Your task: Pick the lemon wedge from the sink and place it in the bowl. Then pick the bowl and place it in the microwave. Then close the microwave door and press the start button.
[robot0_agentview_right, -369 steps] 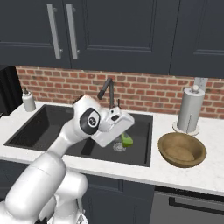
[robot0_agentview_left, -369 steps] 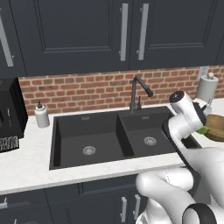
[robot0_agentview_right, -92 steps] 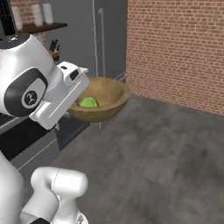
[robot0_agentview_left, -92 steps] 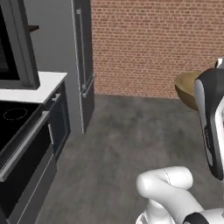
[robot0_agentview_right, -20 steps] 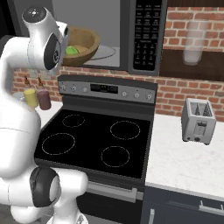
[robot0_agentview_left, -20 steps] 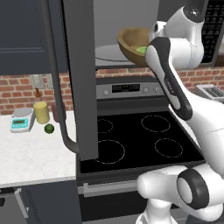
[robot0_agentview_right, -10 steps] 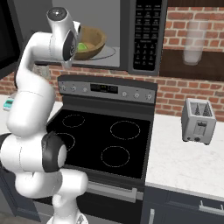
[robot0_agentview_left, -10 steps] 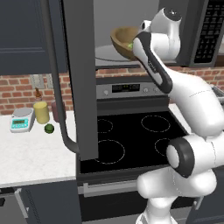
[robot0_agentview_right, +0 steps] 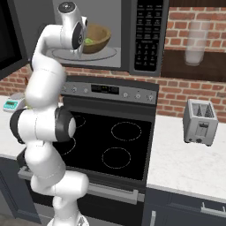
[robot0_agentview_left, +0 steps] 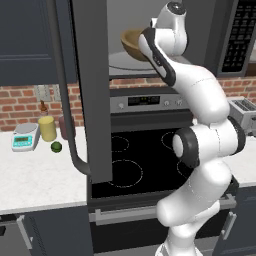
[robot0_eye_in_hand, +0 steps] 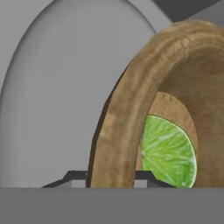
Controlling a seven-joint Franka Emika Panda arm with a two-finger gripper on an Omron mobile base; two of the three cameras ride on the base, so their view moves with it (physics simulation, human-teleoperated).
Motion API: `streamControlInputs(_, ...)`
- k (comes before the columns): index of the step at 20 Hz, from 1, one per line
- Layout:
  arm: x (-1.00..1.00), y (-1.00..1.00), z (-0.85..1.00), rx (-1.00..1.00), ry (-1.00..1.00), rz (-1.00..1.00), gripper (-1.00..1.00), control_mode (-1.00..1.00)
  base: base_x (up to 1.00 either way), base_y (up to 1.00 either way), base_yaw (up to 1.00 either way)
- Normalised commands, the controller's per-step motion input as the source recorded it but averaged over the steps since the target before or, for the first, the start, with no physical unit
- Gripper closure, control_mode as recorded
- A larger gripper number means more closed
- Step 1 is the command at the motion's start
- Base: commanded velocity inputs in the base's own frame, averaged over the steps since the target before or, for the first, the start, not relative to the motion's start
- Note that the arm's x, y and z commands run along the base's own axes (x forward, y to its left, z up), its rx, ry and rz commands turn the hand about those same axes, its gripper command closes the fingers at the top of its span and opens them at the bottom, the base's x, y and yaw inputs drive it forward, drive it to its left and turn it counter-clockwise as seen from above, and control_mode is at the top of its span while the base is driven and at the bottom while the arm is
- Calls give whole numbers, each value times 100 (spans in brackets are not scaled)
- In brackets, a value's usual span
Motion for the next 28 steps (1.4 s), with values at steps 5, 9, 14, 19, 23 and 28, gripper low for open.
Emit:
streamControlInputs(5,5,0,0,-7,0,5,-100,-100,0,0,0)
streamControlInputs(9,-15,0,-4,-5,-1,4,-100,-100,0,0,0)
streamControlInputs(14,-91,0,-11,-2,-12,5,-100,-100,0,0,0)
streamControlInputs(19,-100,0,-43,-1,-15,8,-100,-100,0,0,0)
streamControlInputs(23,-100,0,-32,-1,-13,6,-100,-100,0,0,0)
streamControlInputs(28,-100,0,-19,-1,-8,8,-100,-100,0,0,0)
